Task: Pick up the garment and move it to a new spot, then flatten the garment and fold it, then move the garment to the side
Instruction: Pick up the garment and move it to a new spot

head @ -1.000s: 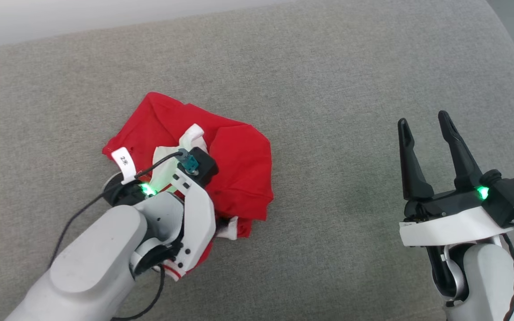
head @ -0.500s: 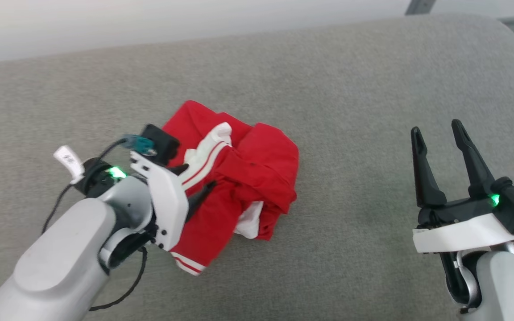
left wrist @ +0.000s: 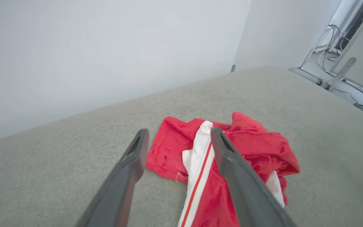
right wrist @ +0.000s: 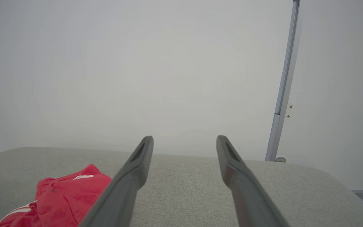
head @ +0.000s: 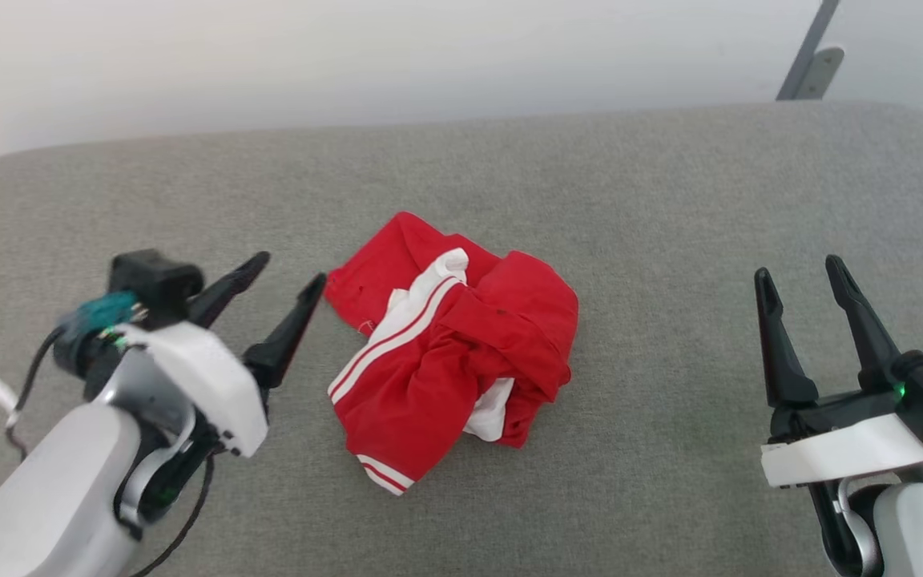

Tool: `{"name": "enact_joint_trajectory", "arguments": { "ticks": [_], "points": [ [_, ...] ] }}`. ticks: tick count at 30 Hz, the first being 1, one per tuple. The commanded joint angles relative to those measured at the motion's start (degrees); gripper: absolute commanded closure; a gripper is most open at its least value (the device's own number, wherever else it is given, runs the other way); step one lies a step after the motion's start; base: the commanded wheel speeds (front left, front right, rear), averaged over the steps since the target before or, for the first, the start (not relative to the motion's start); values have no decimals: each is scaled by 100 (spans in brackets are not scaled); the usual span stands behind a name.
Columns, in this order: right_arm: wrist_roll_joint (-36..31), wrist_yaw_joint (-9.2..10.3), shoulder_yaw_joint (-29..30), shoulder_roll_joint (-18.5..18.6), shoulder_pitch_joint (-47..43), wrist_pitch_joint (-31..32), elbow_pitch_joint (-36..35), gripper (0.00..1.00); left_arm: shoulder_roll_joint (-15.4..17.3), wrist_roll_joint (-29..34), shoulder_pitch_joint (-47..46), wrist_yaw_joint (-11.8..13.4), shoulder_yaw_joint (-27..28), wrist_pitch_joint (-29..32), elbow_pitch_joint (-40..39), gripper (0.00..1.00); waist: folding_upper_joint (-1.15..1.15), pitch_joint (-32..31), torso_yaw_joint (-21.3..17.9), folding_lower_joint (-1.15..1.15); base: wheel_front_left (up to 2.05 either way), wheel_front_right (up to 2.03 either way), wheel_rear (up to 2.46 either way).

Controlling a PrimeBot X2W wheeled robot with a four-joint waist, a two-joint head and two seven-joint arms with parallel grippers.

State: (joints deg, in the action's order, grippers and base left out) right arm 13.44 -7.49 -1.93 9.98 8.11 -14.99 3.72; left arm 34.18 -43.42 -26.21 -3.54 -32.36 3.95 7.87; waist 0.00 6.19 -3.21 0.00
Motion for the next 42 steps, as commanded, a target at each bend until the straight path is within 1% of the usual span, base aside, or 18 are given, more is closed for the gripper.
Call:
{"name": "enact_joint_trajectory", "arguments": {
  "ticks": [1, 8, 11, 14, 16, 20, 26, 32, 36, 37, 42],
  "points": [
    [-30, -1, 2, 18, -72, -30, -1, 0, 10, -28, 125, 9, 37, -91, -10, 0, 0, -65, 53, 0, 0, 0, 0],
    [-37, -1, 74, 64, -201, -30, 6, 0, 162, -10, 842, 145, 468, -1288, -30, 0, 0, -245, 143, 0, 0, 0, 0],
    [-47, -1, 118, 69, -269, -30, 8, 0, 177, -26, 1132, 209, 648, -1658, -40, 0, 0, -289, 178, 0, 0, 0, 0],
    [-56, -1, 152, 73, -300, -30, 23, 0, 155, 17, 1432, 304, 886, -1841, -42, 0, 0, -320, 205, 0, 0, 0, 0],
    [-55, -1, 191, 74, -319, -30, 21, 0, 109, 58, 1614, 324, 1061, -1891, -87, 0, 0, -338, 228, 0, 0, 0, 0],
    [-74, -1, 279, 64, -395, -30, -1, 0, 18, 193, 1985, 406, 1557, -1918, -213, 0, 0, -375, 271, 0, 0, 0, 0],
    [-106, -1, 367, 49, -492, -30, -99, 0, -355, 599, 2576, 285, 2491, -1919, -369, 0, 0, -408, 317, 0, 0, 0, 0],
    [-152, -1, 487, 11, -553, -30, -148, 0, -818, 1000, 3004, 30, 3217, -1921, -481, 0, 0, -416, 356, 0, 0, 0, 0],
    [-182, -1, 538, -24, -634, -30, -147, 0, -1081, 1165, 3160, -173, 3522, -1920, -491, 0, 0, -453, 371, 0, 0, 0, 0],
    [-182, -1, 538, -24, -634, -30, -147, 0, -1081, 1165, 3160, -173, 3522, -1920, -491, 0, 0, -453, 371, 0, 0, 0, 0],
    [-212, -1, 576, -69, -711, -30, -134, 0, -1341, 1402, 3316, -333, 3742, -1920, -467, 0, 0, -522, 379, 0, 0, 0, 0]
  ]
}}
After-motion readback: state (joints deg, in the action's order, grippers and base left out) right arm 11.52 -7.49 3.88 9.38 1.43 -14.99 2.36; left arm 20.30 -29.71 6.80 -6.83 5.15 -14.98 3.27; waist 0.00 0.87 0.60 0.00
